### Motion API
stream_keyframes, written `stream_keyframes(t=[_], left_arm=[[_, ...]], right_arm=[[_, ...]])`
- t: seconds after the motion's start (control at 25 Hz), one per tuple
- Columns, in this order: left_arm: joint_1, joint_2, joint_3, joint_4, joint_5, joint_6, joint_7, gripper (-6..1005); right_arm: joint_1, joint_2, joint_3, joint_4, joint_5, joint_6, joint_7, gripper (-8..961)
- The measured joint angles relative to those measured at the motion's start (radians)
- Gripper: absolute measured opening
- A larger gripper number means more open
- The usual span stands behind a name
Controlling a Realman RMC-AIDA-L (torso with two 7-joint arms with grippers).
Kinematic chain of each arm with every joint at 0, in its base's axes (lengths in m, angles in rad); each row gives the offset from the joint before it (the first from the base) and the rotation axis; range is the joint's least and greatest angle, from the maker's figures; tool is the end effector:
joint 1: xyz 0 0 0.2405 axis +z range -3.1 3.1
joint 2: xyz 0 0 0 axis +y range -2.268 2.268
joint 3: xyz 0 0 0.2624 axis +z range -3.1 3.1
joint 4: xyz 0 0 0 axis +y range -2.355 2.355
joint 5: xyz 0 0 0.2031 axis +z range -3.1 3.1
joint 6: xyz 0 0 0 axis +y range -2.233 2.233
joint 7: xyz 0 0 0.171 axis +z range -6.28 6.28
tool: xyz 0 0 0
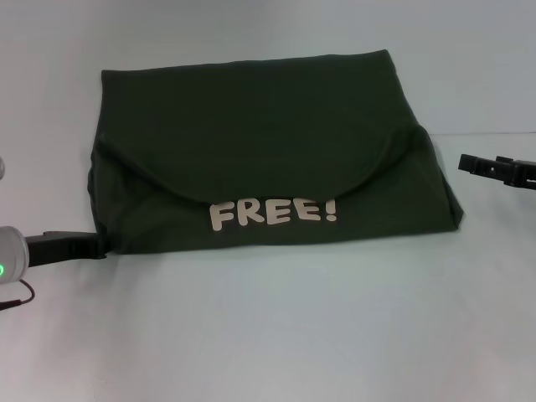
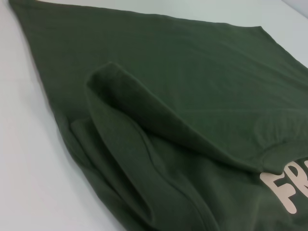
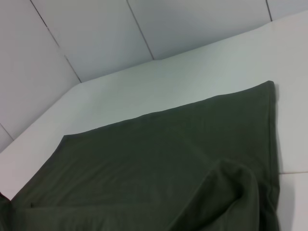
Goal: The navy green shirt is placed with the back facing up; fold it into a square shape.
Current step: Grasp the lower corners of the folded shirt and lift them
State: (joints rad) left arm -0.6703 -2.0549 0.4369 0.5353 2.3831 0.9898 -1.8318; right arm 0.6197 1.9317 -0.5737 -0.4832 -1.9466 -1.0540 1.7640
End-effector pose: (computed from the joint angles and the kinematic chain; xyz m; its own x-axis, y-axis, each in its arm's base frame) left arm -0.3296 0.4085 -0.0120 0.5238 0.6987 0.4872 0.8442 -0.3497 -0.4061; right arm 0.3178 0.4263 0.0458 0.4655 -0.5597 -0.6856 -0.8822 -0.3553 -0.3090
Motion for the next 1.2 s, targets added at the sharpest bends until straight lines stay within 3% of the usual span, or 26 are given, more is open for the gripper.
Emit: stream_keyframes(t=[0.24, 0.48, 0.64, 0.88, 1.2], left_arm=[[0.0, -0.001, 0.0, -0.002, -0.005, -0.007, 0.001, 44], [0.0, -0.001, 0.0, -0.002, -0.007, -0.007, -0.003, 40], [0.0, -0.001, -0.003, -0.002, -0.007, -0.007, -0.003, 40], [0.0, -0.002, 0.0, -0.002, -0.007, -0.007, -0.003, 39], [0.0, -0.004, -0.001, -0.006, -0.007, -0.007, 0.001, 39]], right_arm=[[0.014, -0.011, -0.016, -0.02, -0.023, -0.004, 0.058, 910], [0.072, -0.074, -0.109, -0.047, -0.178, -0.045, 0.321, 908], [0.124, -0.1, -0.156, -0.048, -0.318, -0.073, 0.462, 907], [0.174, -0.088, -0.164, -0.043, -0.482, -0.072, 0.516, 906], [0.182, -0.04, -0.196, -0.038, -0.504, 0.008, 0.487, 904]])
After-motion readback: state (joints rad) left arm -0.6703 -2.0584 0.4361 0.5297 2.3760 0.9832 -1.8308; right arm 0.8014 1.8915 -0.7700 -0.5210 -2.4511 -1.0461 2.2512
